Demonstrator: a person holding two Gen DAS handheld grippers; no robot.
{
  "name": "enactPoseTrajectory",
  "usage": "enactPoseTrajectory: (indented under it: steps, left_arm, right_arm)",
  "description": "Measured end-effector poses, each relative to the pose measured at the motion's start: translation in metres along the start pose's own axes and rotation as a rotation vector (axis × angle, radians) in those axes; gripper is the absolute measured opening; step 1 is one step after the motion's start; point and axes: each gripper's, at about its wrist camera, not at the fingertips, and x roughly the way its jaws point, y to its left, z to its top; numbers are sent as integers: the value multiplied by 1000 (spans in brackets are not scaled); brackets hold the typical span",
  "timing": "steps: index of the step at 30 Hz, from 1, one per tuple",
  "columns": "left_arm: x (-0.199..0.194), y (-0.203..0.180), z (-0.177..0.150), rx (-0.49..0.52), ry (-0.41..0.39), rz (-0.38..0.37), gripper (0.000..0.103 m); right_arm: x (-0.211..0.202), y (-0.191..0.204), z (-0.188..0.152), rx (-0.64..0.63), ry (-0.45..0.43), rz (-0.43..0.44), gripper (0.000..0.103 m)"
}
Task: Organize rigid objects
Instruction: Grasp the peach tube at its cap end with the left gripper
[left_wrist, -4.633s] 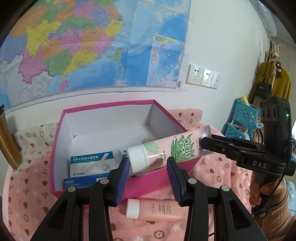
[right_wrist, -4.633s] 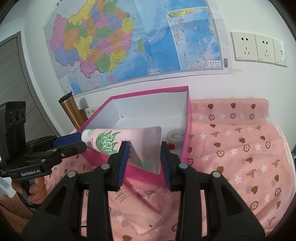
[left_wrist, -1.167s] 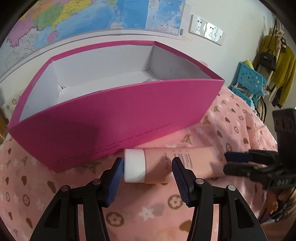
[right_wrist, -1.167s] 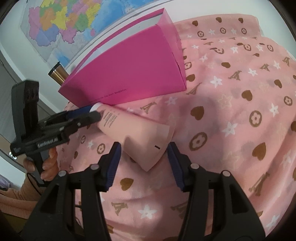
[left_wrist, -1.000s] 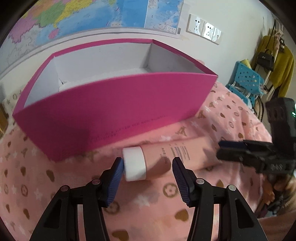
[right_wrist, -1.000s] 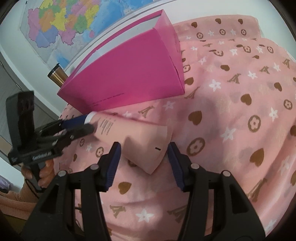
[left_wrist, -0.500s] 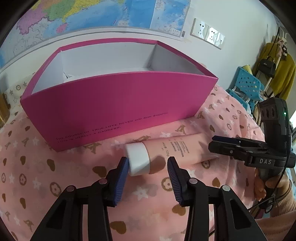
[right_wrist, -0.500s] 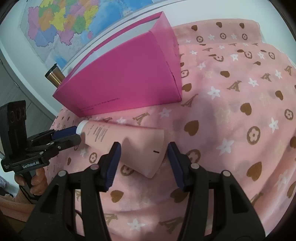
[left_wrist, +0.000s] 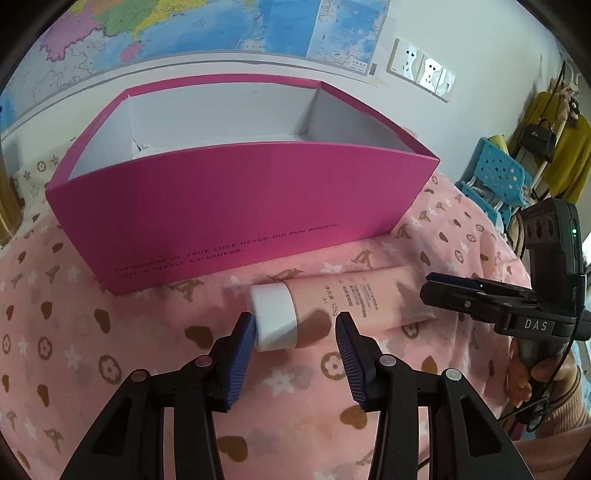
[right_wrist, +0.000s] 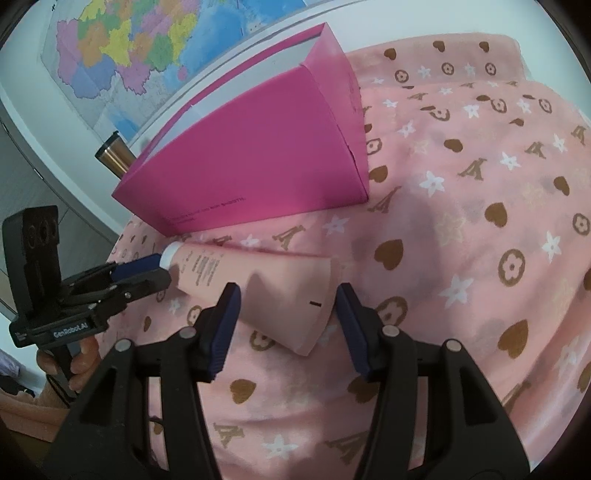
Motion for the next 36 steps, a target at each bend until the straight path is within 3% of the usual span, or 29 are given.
enactPoseTrajectory:
  steps: [36]
  left_arm:
    - [-39, -10, 5, -10, -102, -8, 45]
  right_arm:
    - [-32, 26, 12, -105, -94, -17, 56]
